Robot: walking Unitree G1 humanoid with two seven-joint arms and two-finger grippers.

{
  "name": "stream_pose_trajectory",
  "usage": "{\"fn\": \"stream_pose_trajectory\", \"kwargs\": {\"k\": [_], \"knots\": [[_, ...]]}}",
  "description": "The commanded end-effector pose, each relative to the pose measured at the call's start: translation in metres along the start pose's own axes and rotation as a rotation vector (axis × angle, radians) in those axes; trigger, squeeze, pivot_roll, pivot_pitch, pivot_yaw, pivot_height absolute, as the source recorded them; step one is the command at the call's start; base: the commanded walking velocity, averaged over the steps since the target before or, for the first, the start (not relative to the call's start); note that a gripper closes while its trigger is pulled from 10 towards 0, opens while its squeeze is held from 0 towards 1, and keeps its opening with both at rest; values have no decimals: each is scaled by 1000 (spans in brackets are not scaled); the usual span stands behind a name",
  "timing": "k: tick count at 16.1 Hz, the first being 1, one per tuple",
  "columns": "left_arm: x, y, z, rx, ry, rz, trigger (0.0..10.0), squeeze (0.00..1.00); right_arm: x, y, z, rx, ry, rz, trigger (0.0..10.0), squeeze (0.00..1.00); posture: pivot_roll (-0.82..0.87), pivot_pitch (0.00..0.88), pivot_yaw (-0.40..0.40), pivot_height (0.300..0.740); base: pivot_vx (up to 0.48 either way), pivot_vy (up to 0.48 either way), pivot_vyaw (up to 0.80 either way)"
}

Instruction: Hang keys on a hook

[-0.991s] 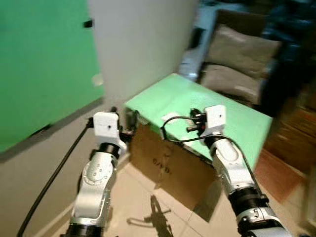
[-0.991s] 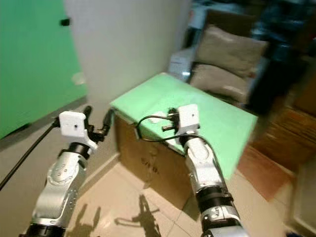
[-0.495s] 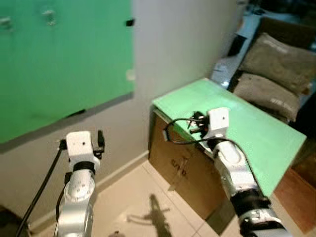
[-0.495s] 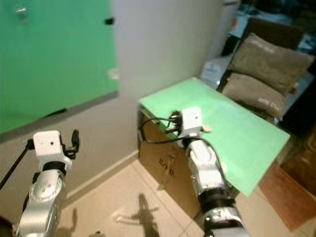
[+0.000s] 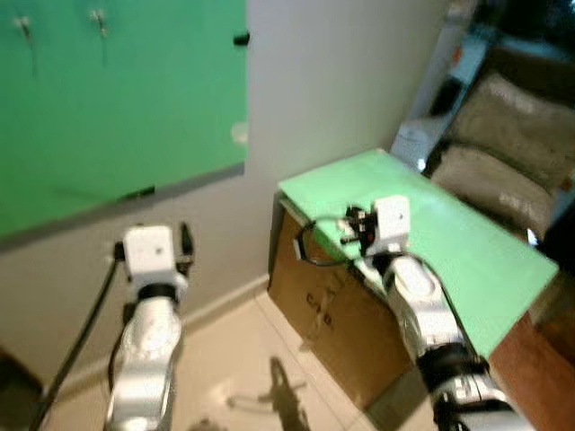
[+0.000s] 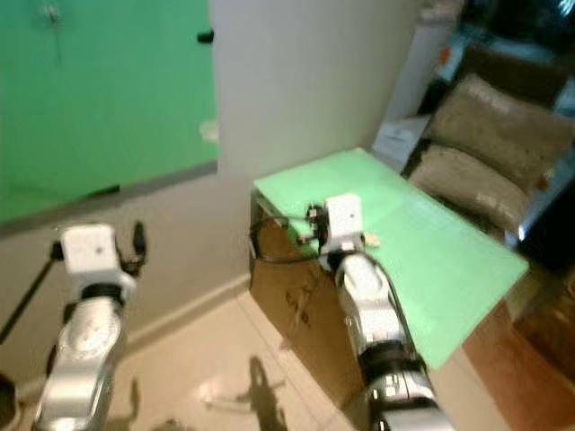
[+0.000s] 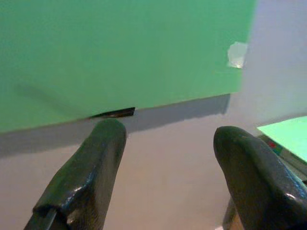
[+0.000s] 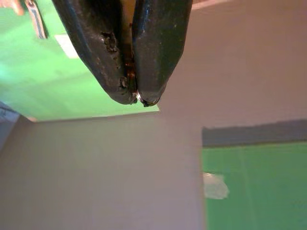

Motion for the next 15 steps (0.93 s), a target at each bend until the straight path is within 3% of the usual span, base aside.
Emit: {"fn": "stream_pose_trajectory", "kwargs": {"k": [1,7,12,15], "knots": [[1,4,0,-2,-23,8,10000,0,7,5,5,23,4,-30,0,0,136,0,-96,740,0,0,431],[-1,15,9,19,-20,20,10000,0,3,6,5,-7,22,-5,0,0,127,0,-89,740,0,0,145],[3,16,6,4,19,0,10000,0,4,6,5,3,11,-17,0,0,127,0,-85,740,0,0,651],[6,16,3,-7,51,-13,10000,0,3,6,7,19,55,-12,0,0,129,0,-85,740,0,0,579]]}}
Point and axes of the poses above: a point about 5 cm out from each wrist's last joint towards the gripper, its own y axis pointing out of the wrist towards the gripper, its own x axis along the axis of the wrist's last joint, z = x × y, the point moved 2 cm from there along y, pointing out of the wrist towards the gripper, and after that the axes turned 4 degrees about y, right-handed, at the moved point
